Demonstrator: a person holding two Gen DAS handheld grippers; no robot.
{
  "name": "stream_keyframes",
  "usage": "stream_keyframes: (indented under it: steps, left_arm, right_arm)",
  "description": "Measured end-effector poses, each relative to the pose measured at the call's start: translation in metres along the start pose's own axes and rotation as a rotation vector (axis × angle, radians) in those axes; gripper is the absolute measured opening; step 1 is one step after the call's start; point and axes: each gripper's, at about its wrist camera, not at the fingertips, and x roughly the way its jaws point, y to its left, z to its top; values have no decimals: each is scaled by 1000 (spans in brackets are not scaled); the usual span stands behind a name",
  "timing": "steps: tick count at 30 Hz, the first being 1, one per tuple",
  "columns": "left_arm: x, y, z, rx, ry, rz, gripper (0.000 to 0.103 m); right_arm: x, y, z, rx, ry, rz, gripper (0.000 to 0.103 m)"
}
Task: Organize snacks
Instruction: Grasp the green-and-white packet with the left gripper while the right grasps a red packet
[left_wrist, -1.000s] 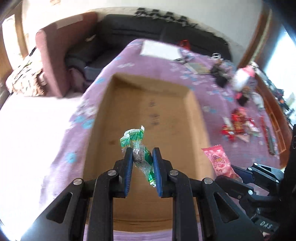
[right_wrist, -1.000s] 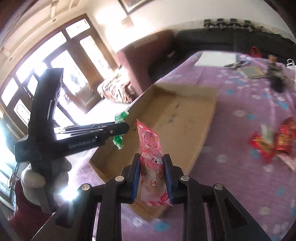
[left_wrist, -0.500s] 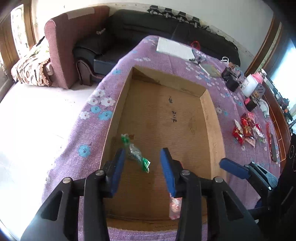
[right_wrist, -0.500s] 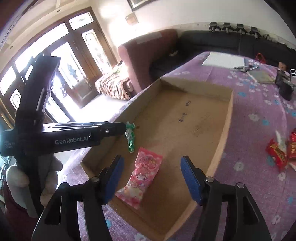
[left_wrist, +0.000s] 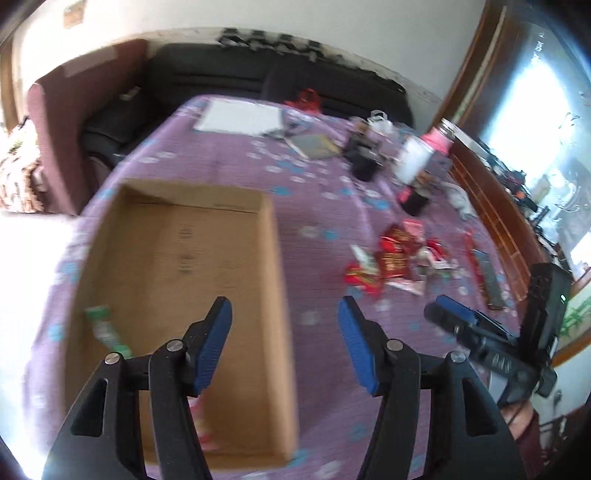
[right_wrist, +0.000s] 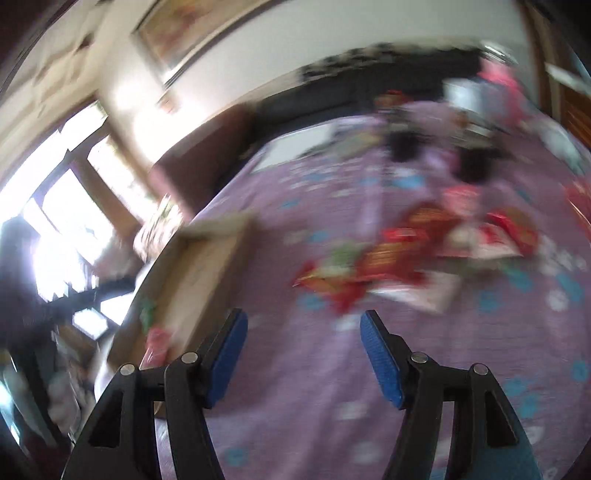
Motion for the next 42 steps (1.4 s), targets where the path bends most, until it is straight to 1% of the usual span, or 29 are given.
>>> stream_keyframes:
  steps: [2,3,6,8,11,14,17,19,21,23,24,27,29,30,31,32,36,40,42]
  left_arm:
    - [20,-17,10,-4,23,-46,59]
    - [29,-26,14,-1,33,-61,59]
    - [64,-51,30,7,85,-100,58]
    - [89,-64,39,2,127,-118,58]
    - [115,-73,47,-8,169,-145,58]
    - [135,-77,55,-12,188,-124,58]
    - [152,-79,57,-22,222,-136,58]
    - [161,-80,55,-37,248,-151,53]
    - [169,-83,53,-34,262,-148,53]
    - [171,-86,54,-21,253,-141,53]
    - [172,-85,54,-24,255,-146,53]
    - [177,-83,56,-26,257,-118,53]
    - [180,-80,56,-36,258,-116,52]
    - [182,-79,56,-37,261,-115,41]
    - [185,-79,56,-34,271,-118,20]
    - [187,-81,54,-21,286,-110,15]
    - [181,-89,51,27,253,-91,14]
    - [170,-97,51,49,223,-105,13]
    - [166,-100,50,61,220,-113,13]
  right_arm:
    - [-4,-31,9,87,-8,16,64]
    - [-3,-42,14,120,-9,22,61]
    - [6,-62,25,171,-3,37,58]
    - [16,-66,30,181,8,43,55]
    - [30,-65,34,184,23,51,55]
    - [46,-64,37,177,36,23,55]
    - [56,-62,39,169,36,15,55]
    - [60,-61,40,163,33,4,49]
    - [66,-61,39,163,40,-12,36]
    - [70,-61,39,151,40,-54,27]
    - [71,-61,39,146,43,-62,25]
    - [71,-61,38,138,47,-63,22]
    - [69,-62,37,137,43,-50,21]
    - [68,-63,36,142,41,-37,20]
    - [66,-64,36,148,37,-26,20]
    - [65,-65,36,154,34,-22,18]
    - [59,-70,34,172,22,-8,18]
    - [53,-70,33,176,9,3,17]
    - [48,-68,32,167,0,4,17]
